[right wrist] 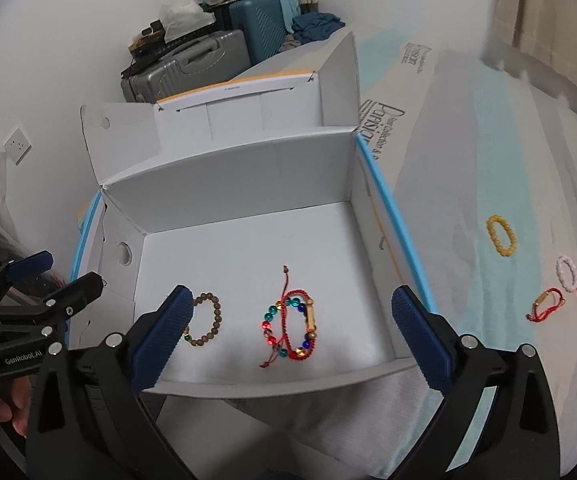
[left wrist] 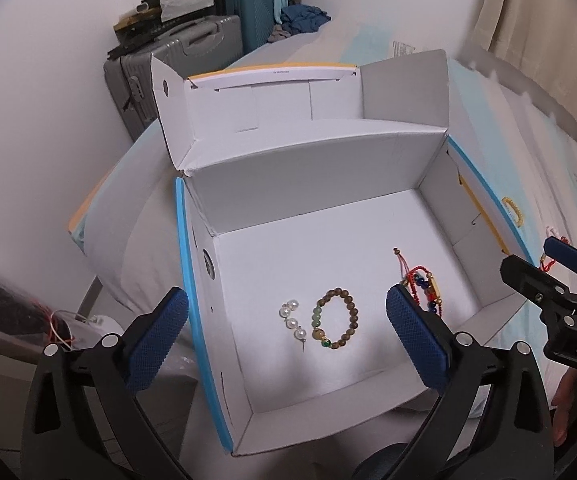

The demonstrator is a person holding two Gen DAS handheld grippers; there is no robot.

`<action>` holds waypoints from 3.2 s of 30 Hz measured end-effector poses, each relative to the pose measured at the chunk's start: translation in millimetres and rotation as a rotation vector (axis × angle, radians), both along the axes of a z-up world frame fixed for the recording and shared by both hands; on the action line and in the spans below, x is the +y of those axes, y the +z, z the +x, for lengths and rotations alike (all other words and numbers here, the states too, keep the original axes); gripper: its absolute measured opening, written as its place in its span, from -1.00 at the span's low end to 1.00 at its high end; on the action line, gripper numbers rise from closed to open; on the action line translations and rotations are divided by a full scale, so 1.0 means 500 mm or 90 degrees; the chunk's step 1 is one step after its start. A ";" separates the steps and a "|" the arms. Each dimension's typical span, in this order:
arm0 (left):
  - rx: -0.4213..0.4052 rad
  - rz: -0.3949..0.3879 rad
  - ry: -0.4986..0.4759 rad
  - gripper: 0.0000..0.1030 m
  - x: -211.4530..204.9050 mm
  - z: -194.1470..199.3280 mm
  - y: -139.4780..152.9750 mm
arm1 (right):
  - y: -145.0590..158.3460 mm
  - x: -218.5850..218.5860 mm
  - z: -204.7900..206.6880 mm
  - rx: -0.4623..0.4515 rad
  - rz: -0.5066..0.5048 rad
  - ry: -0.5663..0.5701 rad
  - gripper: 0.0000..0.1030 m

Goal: Organize jewelry
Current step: 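Withdraw both open tools from the box back over the bed, then grasp the red cord bracelet with the left tool while the right tool grasps the red bead bracelet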

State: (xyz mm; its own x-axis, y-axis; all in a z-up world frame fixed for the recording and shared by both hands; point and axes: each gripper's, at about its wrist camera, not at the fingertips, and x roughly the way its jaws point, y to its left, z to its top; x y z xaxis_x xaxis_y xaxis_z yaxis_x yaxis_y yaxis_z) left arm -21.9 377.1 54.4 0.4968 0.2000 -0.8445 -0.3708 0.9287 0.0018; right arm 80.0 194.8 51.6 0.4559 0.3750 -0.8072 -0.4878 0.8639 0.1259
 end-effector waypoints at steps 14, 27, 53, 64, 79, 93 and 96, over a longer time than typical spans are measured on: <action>-0.025 0.016 -0.026 0.89 -0.089 -0.020 0.041 | 0.023 -0.117 -0.048 -0.012 -0.008 -0.044 0.85; -0.045 0.011 -0.100 0.89 -0.251 0.005 0.057 | 0.038 -0.322 -0.096 -0.019 -0.018 -0.117 0.85; -0.040 0.016 -0.246 0.89 -0.584 0.105 0.050 | 0.057 -0.701 -0.091 -0.007 -0.018 -0.290 0.85; -0.012 -0.007 -0.316 0.89 -0.722 0.266 -0.056 | 0.005 -0.808 0.077 0.012 -0.049 -0.341 0.85; 0.013 -0.025 -0.369 0.88 -0.820 0.456 -0.202 | -0.154 -0.900 0.283 0.055 -0.073 -0.399 0.85; 0.027 -0.050 -0.394 0.88 -0.858 0.544 -0.307 | -0.285 -0.919 0.421 0.097 -0.104 -0.405 0.58; 0.030 -0.044 -0.401 0.88 -0.868 0.551 -0.325 | -0.307 -0.922 0.439 0.110 -0.101 -0.407 0.54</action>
State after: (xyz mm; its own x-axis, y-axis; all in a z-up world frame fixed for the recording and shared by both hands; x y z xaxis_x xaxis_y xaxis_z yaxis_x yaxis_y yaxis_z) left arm 253.7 -57.0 -108.1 0.4636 -0.1746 -0.8687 0.2461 0.9672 -0.0630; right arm 299.2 -266.4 -101.8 0.4078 -0.0548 -0.9114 0.1412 0.9900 0.0037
